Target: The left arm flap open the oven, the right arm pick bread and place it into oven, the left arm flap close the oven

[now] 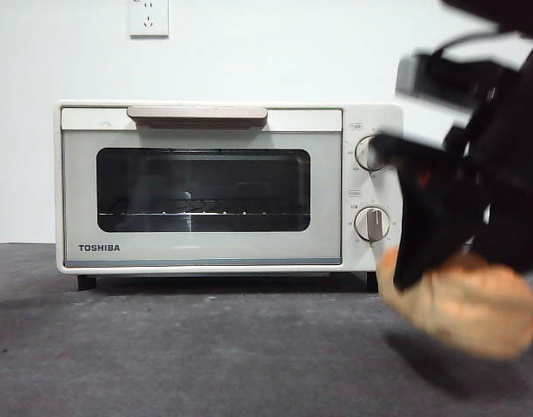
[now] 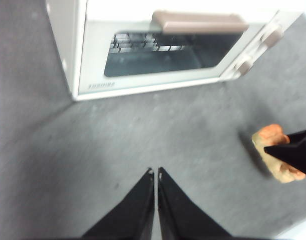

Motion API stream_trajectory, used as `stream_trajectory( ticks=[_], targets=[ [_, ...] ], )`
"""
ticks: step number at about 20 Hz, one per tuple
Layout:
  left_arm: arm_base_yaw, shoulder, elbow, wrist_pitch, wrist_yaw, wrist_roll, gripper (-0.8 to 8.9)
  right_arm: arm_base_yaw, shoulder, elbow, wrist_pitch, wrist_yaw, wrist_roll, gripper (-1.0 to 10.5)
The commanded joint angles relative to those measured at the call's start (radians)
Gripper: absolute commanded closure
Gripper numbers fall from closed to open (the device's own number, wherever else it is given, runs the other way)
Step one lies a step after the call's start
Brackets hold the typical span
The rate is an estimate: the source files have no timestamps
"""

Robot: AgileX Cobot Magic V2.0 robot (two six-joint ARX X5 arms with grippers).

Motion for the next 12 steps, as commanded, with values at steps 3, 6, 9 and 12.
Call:
stream_trajectory(
  ticks=[3,6,9,12],
  targets=[
    [-0.045,0.054,0.019,0.175,0.052,-0.096,7.97,0.011,-0.125,0.111,-0.095,-0.003,-0.068,7.4],
    [-0.105,0.140,0.019,0.315,0.047,-0.146,7.97,0.011,-0.192,0.208,-0.184,0.000,-0.104,7.4],
    [-0.173,0.243,0.020,0.442,0.012,-0.171,7.97,0.011,-0.222,0.288,-0.259,0.000,-0.121,7.4],
    [-0.229,0.328,0.021,0.532,-0.029,-0.172,7.97,0.012,-0.238,0.341,-0.305,0.000,-0.128,7.4]
  ],
)
